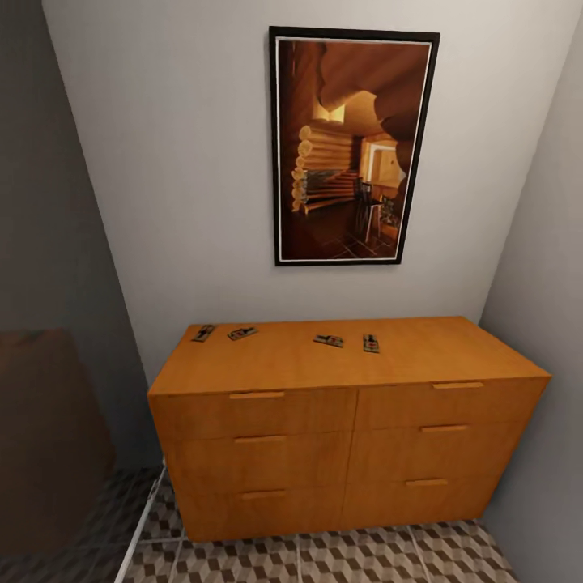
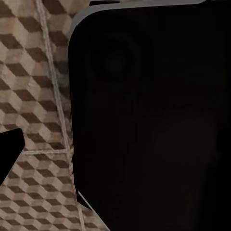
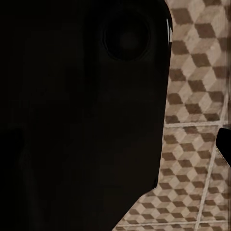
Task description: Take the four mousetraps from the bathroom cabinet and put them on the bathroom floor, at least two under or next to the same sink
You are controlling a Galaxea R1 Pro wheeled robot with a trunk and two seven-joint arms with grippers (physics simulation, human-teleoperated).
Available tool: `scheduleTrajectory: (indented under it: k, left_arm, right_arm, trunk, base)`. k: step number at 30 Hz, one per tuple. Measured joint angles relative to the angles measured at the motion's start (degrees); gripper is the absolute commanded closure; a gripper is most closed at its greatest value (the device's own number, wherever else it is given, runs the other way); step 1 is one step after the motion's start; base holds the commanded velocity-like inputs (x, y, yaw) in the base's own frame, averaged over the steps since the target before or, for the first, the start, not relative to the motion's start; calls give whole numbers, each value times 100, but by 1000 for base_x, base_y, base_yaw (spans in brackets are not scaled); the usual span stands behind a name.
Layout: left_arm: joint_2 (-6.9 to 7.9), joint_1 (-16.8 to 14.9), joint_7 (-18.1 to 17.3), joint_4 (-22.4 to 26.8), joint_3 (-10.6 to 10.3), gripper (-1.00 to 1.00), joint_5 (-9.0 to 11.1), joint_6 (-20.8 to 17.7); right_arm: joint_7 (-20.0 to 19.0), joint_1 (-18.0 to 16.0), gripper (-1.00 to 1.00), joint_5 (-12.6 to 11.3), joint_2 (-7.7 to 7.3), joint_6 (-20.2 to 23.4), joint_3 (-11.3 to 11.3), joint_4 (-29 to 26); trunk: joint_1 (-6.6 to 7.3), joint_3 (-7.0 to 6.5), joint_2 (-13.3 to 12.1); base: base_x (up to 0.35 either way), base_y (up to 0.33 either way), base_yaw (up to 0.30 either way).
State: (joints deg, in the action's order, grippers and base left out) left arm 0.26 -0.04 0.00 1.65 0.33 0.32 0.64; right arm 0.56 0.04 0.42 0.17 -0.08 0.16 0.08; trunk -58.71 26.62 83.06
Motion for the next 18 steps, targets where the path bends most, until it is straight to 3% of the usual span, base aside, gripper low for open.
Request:
scheduleTrajectory:
  k: [7,18]
  left_arm:
    - [0,1,0,0,3,-100,0,0]
    - [6,-1,0,8,0,-100,0,2]
  right_arm:
    - [0,0,-100,1,0,0,4,0]
    - [0,0,-100,-19,0,-6,-36,0]
  trunk:
    - [0,0,0]
    - [-2,0,0]
  base:
    - [170,-115,0]
    - [30,-18,0]
